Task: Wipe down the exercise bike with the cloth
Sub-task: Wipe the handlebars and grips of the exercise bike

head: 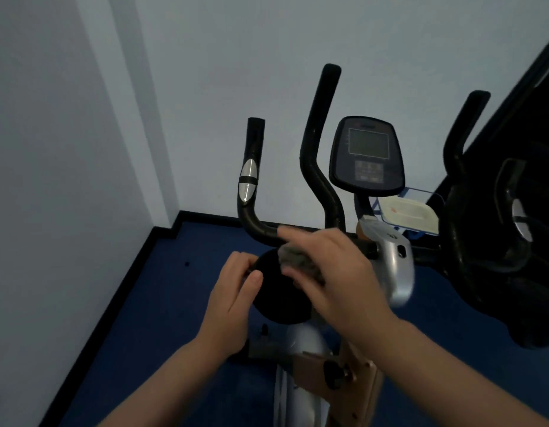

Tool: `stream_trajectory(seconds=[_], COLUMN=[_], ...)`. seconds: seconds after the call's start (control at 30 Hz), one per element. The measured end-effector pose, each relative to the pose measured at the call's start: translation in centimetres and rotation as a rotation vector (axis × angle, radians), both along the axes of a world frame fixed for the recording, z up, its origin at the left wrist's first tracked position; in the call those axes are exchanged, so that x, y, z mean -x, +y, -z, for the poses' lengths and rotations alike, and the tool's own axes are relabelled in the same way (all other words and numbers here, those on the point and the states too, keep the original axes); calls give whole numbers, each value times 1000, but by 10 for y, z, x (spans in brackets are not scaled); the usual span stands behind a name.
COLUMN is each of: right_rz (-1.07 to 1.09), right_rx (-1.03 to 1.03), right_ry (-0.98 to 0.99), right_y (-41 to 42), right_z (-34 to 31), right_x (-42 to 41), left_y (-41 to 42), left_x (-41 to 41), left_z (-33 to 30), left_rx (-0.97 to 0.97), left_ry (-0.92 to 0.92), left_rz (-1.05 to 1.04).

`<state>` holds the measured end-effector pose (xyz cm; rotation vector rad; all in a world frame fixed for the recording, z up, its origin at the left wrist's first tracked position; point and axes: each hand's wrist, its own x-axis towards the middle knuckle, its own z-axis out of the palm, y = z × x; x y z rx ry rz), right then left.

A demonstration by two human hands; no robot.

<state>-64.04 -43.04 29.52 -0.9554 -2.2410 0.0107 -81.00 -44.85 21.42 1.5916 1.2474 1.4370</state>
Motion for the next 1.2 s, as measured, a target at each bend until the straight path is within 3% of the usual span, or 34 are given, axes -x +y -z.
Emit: stream_trajectory(seconds=[0.17,0.27,0.37,0.5,0.77,1.1,1.2], right_rz=[-59,-61,117,295,163,41,79], right_rx=[-45,-12,34,147,111,2,30], right_ry=[-147,-61,65,45,108,-150,-8], right_y=[-11,-12,-13,-30,-11,-26,-16], right_z=[17,13,8,24,-10,23,14], right_x=[-15,-18,-4,1,3,6,18], left_y=[-2,-3,-3,-4,-3,0,3], left_x=[2,7,7,6,9,12,13], left_z=[-5,-7,-9,-10,-9,-1,-2], left_rx=[27,55,59,67,54,25,16], left_ry=[-3,-4,-23,-49,-50,-57,-64], left_rz=[-11,22,41,56,91,101,119])
